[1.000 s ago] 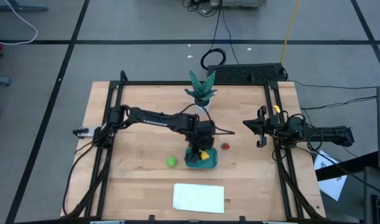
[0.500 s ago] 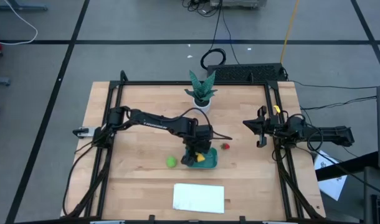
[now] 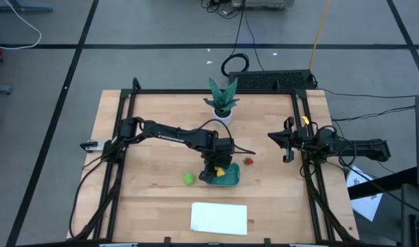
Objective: Pick and placing Produce into tupperware
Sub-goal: Put the yellow lemon into the green bin
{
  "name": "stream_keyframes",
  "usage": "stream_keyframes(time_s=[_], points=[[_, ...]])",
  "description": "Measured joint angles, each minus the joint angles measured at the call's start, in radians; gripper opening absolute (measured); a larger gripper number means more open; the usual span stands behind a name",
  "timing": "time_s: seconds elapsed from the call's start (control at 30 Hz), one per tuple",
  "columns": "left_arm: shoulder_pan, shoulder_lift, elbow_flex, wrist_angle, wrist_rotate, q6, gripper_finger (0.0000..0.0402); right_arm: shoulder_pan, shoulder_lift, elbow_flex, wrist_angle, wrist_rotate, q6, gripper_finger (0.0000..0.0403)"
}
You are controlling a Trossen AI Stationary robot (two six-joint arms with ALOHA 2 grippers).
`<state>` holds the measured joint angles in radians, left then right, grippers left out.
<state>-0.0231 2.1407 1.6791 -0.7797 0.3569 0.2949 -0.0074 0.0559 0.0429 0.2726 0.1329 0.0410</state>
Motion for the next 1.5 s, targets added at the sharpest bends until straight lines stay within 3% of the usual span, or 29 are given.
stream_keyframes(time_s=[0.3,1.5], points=[[-0.02,0.0,0.0,-0.001,-0.07,0.05,0.0195,0.0,0.0,0.0,0.0,0.0,0.0,0.0],[-0.022,0.001,-0.072,0.052,-0.076,0.066,0.0195,0.0,0.0,0.0,0.008,0.0,0.0,0.0]])
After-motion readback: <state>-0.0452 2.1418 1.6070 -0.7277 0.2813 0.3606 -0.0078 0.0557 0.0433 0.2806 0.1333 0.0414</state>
